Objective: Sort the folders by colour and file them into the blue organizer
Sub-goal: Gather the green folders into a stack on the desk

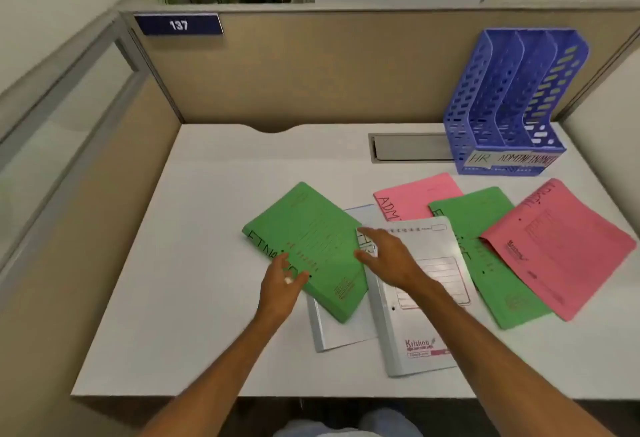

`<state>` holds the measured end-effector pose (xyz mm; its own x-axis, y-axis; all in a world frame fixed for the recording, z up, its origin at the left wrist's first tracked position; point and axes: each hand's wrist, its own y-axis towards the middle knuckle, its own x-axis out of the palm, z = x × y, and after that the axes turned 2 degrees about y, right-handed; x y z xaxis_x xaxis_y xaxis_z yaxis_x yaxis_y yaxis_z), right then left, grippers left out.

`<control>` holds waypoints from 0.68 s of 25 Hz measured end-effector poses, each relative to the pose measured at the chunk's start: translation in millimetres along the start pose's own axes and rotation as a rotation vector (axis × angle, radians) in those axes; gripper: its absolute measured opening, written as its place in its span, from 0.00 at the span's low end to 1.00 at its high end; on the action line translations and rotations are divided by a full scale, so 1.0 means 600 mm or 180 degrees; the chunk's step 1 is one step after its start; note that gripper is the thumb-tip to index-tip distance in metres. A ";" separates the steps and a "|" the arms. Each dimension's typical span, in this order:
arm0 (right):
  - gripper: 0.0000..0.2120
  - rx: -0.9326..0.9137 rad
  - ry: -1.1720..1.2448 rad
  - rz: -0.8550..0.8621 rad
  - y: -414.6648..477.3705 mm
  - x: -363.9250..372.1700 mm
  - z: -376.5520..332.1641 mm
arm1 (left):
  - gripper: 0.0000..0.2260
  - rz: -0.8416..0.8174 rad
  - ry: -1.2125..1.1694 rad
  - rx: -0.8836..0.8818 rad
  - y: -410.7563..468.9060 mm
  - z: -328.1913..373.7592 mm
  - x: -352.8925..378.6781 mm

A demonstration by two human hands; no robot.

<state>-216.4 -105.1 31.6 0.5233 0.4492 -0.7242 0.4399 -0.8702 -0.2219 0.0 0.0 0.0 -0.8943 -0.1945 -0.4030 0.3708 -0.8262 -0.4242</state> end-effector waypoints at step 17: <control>0.28 -0.0119 -0.0129 -0.1185 -0.018 0.161 0.051 | 0.20 0.0652 -0.0628 -0.1558 0.081 -0.049 0.102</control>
<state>-192.5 -58.6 -56.0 0.2935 0.7243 -0.6239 0.6213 -0.6405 -0.4513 -29.6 -36.4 -69.3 -0.8042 -0.4591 -0.3774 0.5727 -0.4287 -0.6988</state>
